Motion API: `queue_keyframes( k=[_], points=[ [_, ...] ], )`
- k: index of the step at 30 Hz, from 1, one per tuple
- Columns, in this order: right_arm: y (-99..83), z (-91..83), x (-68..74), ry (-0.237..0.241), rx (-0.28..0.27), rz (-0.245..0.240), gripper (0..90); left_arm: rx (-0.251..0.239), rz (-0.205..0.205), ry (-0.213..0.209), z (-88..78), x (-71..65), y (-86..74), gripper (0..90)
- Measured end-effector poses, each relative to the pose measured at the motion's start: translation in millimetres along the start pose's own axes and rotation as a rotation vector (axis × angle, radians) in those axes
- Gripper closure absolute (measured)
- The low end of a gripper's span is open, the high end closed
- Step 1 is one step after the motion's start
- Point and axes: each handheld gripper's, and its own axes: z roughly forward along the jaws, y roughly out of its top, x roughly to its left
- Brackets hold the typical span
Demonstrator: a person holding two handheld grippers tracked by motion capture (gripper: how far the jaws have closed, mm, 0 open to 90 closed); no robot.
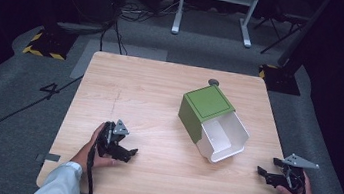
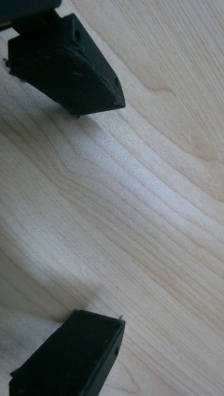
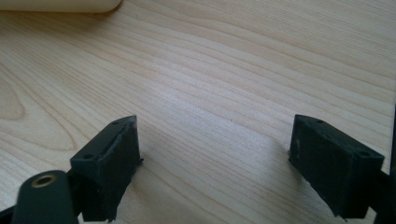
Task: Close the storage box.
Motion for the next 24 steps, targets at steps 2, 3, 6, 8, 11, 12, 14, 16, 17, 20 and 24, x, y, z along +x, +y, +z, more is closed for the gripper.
queue_keyframes(
  k=[2, 3, 6, 8, 11, 12, 14, 16, 17, 20, 24],
  points=[
    [0.0, 0.0, 0.0, 0.000, 0.000, 0.000, 16.3, -0.003, 0.008, -0.012, -0.7, 1.3, -1.1, 0.1],
    [0.0, 0.0, -0.1, 0.003, 0.000, -0.003, 16.3, -0.002, 0.012, -0.014, -1.1, 1.9, -1.5, 0.1],
    [0.0, -0.1, -0.5, 0.009, 0.001, -0.008, 16.4, -0.005, 0.012, -0.012, -1.5, 2.1, -2.0, 0.1],
    [0.2, 0.0, -0.6, 0.010, 0.001, -0.007, 16.4, -0.005, 0.009, -0.015, -1.5, 2.1, -2.3, 0.1],
    [0.3, 0.1, -0.8, 0.011, 0.002, -0.007, 16.6, -0.005, 0.009, -0.015, -1.5, 2.1, -2.3, 0.1],
    [0.2, 0.0, -1.2, 0.012, 0.001, -0.009, 16.7, -0.005, 0.009, -0.015, -1.6, 2.1, -2.3, 0.1],
    [1.4, -0.6, -2.7, 0.020, 0.010, -0.019, 19.2, -0.005, 0.009, -0.015, -1.5, 2.1, -2.3, 0.1],
    [2.2, -1.0, -3.1, 0.022, 0.015, -0.021, 21.7, -0.005, 0.009, -0.015, -1.5, 2.1, -2.3, 0.1],
    [3.8, -0.9, -3.7, 0.015, 0.013, -0.024, 23.4, -0.005, 0.009, -0.015, -1.5, 2.1, -2.3, 0.1],
    [4.9, -0.5, -5.5, 0.037, 0.002, -0.024, 19.4, -0.004, 0.010, -0.016, -1.6, 2.2, -2.3, 0.1],
    [11.4, -4.8, -3.0, 0.094, -0.050, -0.034, 20.4, -0.004, 0.009, -0.016, -1.6, 2.2, -2.3, 0.1]
  ],
)
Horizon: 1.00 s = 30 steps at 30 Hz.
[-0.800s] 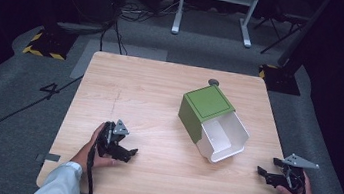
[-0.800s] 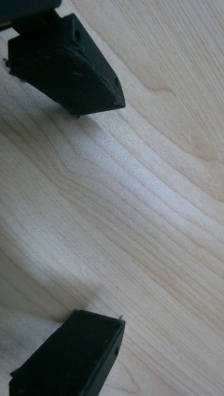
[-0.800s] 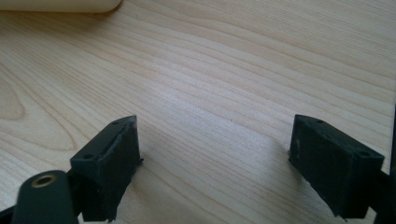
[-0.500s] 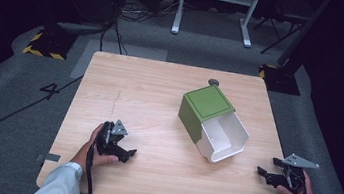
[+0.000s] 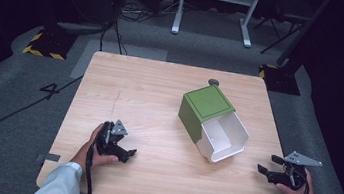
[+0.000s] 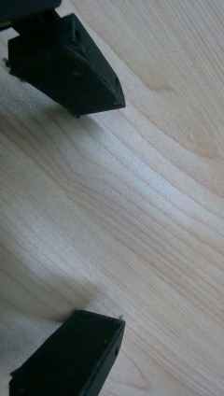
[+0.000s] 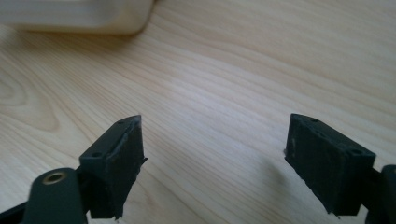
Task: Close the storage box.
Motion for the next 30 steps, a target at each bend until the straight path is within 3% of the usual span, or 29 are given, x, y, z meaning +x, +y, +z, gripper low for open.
queue_keyframes(
  k=[3, 8, 14, 16, 23, 30],
  points=[
    [12.2, -3.7, 8.4, 0.037, -0.026, -0.050, 22.7, 0.000, 0.000, 0.000, 0.0, 0.0, 0.0, 0.1],
    [24.4, -6.8, 16.6, 0.087, -0.059, -0.076, 27.2, 0.000, 0.001, 0.000, 0.0, 0.0, 0.0, 0.1],
    [47.0, -8.4, 34.1, 0.153, -0.094, -0.150, 35.1, 0.000, 0.001, 0.000, 0.0, 0.0, 0.0, 0.1],
    [57.9, -7.3, 44.2, 0.198, -0.102, -0.180, 36.7, 0.000, 0.001, 0.000, 0.0, 0.0, 0.0, 0.1],
    [70.2, -0.4, 63.0, 0.241, -0.088, -0.243, 37.0, 0.000, 0.001, 0.000, 0.0, 0.0, 0.0, 0.1],
    [77.6, 19.4, 81.2, 0.273, -0.024, -0.304, 37.4, 0.000, 0.001, 0.000, 0.0, 0.0, 0.0, 0.1]
  ],
)
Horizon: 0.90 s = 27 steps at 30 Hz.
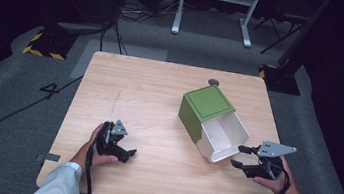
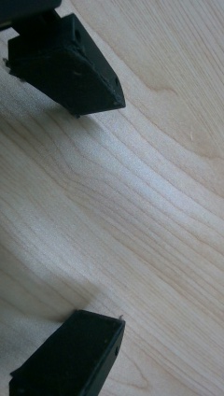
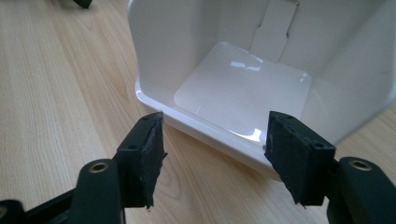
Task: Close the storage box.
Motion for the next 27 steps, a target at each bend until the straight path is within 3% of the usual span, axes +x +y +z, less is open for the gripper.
queue_keyframes(
  k=[7, 13, 19, 27],
  points=[
    [1.9, 16.7, -0.7, 0.034, 0.028, -0.014, 31.0, -0.002, 0.000, 0.001, 0.1, -0.1, -0.1, 0.1],
    [4.5, 29.8, -5.9, 0.021, 0.052, -0.013, 30.2, 0.000, 0.000, 0.000, 0.0, 0.0, 0.0, 0.1],
    [-1.4, 30.6, -12.3, 0.014, 0.060, -0.006, 28.0, -0.002, 0.000, 0.001, 0.1, 0.0, -0.1, 0.1],
    [-2.8, 36.2, -16.2, -0.004, 0.105, -0.060, 27.6, 0.000, 0.000, 0.000, 0.0, 0.0, 0.0, 0.1]
  ],
)
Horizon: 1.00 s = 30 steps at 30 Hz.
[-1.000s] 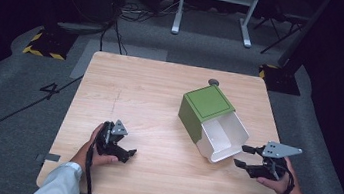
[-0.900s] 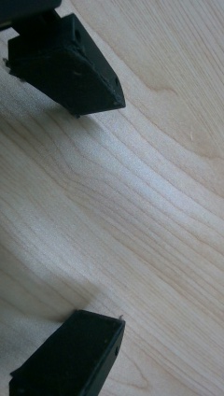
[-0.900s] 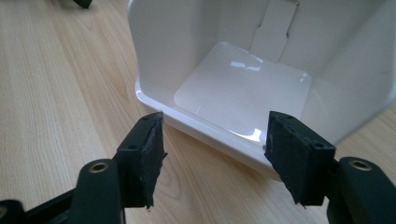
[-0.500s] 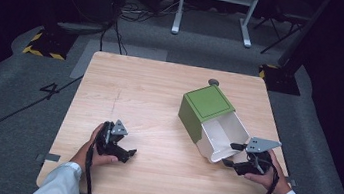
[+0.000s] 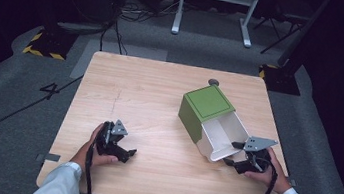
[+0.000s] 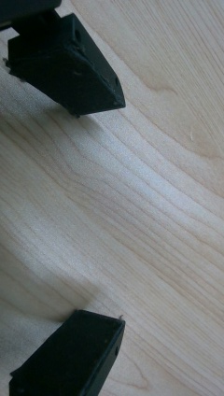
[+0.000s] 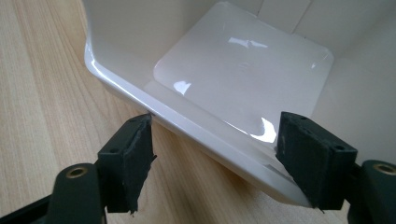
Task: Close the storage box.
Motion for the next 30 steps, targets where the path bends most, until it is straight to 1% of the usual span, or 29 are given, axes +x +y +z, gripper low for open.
queue_keyframes(
  k=[4, 7, 10, 15, 18, 23, 30],
  points=[
    [2.1, -0.7, -3.0, -0.012, 0.003, -0.009, 28.4, 0.000, 0.000, 0.000, 0.0, 0.0, 0.0, 0.1],
    [3.0, 0.1, -4.5, -0.009, 0.006, -0.009, 28.6, 0.000, 0.000, 0.000, 0.0, 0.0, 0.0, 0.1],
    [6.6, 4.7, -4.8, -0.007, 0.006, -0.028, 32.9, 0.000, 0.000, 0.000, 0.0, 0.0, 0.0, 0.1],
    [10.7, 8.9, -8.6, -0.003, 0.010, -0.023, 33.1, 0.000, 0.000, 0.000, 0.0, 0.0, 0.0, 0.1],
    [13.4, 11.4, -11.3, -0.008, 0.015, -0.017, 33.0, 0.000, 0.000, 0.000, 0.0, 0.0, 0.0, 0.1],
    [21.4, 15.0, -14.8, -0.028, -0.003, -0.016, 33.2, 0.000, 0.000, 0.000, 0.0, 0.0, 0.0, 0.1],
    [31.2, 20.8, -21.1, -0.033, -0.006, -0.005, 34.0, 0.000, 0.000, 0.000, 0.0, 0.0, 0.0, 0.1]
  ],
)
